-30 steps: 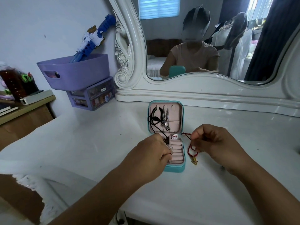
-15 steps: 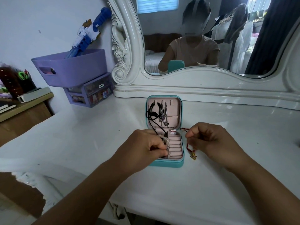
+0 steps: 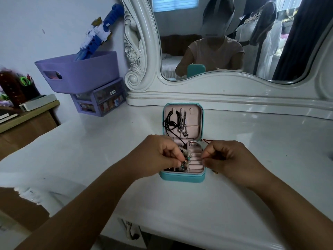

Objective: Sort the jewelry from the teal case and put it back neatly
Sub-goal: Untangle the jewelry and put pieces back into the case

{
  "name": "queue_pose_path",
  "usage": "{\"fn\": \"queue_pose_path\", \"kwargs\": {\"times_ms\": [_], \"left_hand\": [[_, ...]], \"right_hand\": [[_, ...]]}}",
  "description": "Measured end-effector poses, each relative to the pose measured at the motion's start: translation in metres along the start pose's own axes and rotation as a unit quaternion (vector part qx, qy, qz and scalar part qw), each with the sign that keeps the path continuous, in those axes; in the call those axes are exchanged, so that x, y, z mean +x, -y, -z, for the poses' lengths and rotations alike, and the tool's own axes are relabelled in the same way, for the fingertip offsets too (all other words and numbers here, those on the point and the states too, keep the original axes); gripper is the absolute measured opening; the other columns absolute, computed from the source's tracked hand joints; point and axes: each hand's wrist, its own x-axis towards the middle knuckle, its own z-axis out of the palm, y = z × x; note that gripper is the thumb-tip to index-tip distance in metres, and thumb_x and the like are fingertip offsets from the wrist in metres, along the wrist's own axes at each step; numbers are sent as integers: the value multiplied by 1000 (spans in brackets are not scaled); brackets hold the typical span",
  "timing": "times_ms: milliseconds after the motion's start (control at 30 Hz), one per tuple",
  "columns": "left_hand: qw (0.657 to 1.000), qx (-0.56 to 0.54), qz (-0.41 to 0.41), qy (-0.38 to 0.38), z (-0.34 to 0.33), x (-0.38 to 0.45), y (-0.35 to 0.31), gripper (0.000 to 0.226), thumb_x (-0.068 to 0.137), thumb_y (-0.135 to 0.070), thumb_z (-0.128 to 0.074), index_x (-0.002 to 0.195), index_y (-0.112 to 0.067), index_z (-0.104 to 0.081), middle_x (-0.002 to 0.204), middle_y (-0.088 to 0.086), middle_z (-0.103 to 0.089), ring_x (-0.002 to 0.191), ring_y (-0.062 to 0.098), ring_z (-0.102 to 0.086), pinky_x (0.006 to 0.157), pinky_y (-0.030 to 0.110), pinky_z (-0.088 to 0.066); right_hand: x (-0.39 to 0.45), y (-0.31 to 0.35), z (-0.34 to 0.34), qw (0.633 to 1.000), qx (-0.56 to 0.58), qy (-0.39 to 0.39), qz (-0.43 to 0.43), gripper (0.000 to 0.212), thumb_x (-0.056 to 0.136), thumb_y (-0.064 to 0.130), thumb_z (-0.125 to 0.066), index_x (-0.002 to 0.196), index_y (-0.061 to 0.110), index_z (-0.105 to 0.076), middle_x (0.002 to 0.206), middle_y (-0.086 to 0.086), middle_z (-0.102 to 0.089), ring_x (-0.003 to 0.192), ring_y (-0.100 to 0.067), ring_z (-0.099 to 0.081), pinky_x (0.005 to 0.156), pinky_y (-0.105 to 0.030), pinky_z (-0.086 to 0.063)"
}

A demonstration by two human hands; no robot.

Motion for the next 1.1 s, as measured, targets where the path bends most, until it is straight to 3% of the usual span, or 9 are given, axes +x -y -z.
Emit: {"fn": "queue_pose_path", "kwargs": {"times_ms": [67, 133, 233, 367, 467, 567, 700, 833, 1100], "left_hand": [[998, 60, -29, -21, -2, 2, 1, 23, 67, -10, -79, 73, -31, -73, 96, -18, -51, 94, -2, -49, 84, 8, -37], [995, 84, -55, -19, -3, 1, 1, 20, 68, -11, -78, 77, -28, -74, 103, -20, -53, 101, -2, -47, 87, 8, -35], [996, 67, -56, -28, -7, -3, -1, 19, 72, -4, -74, 83, -21, -72, 87, -7, -70, 83, 4, -65, 77, 20, -53], [984, 144, -96, -52, -10, -9, -5, 22, 79, -15, -67, 100, -21, -71, 89, -3, -75, 80, 3, -67, 73, 17, -54], [974, 182, -132, -40, -14, -12, -8, 27, 78, -29, -54, 95, -20, -74, 83, -2, -74, 69, 7, -65, 67, 31, -57], [979, 152, -118, -75, -24, -12, -6, 22, 75, -34, -59, 80, -20, -75, 75, -6, -69, 68, 5, -60, 61, 30, -53], [985, 104, -52, -127, -33, -9, 5, 16, 70, -35, -66, 72, -21, -74, 75, -14, -53, 77, 7, -53, 69, 19, -43], [996, 39, 8, -85, -26, -6, -1, 3, 71, -16, -77, 72, -19, -76, 75, -11, -53, 75, -3, -55, 66, 6, -38], [995, 84, 42, -25, -17, 2, -17, 12, 68, -10, -79, 68, -19, -72, 71, -11, -65, 67, 6, -63, 66, 20, -52]], "right_hand": [[0, -2, 0, 1000, -2, 0, 2, 12, 75, 1, -70, 70, 12, -69, 62, 6, -65, 51, 1, -52, 55, -12, -43], [0, -2, 0, 1000, 2, 0, 5, 14, 75, 1, -70, 69, 13, -69, 61, 8, -65, 51, 1, -53, 55, -11, -43], [1, -2, 0, 1000, 2, 1, 8, 17, 75, 0, -70, 68, 15, -68, 58, 17, -63, 50, 2, -53, 54, -8, -40], [0, -2, -1, 1000, -6, 2, 13, 21, 76, 2, -70, 67, 20, -67, 59, 18, -63, 52, 2, -53, 55, -7, -39], [0, -3, -1, 1000, -14, -3, 16, 21, 76, 2, -70, 67, 21, -68, 62, 8, -63, 54, 2, -54, 56, -8, -40], [-1, -2, 0, 1000, -20, -10, 12, 21, 76, 3, -71, 65, 21, -68, 64, 5, -65, 55, 1, -55, 56, -8, -41], [-2, -3, 1, 998, -43, -17, 33, 22, 75, 5, -72, 65, 25, -68, 71, 0, -69, 66, -11, -62, 62, -16, -47], [-1, -4, 1, 998, -44, -16, 43, 17, 74, 4, -72, 67, 19, -70, 73, -1, -68, 68, -14, -62, 65, -20, -48], [-1, -5, 1, 998, -42, -13, 46, 18, 75, 4, -72, 67, 19, -69, 71, 3, -67, 68, -11, -61, 64, -15, -46]]}}
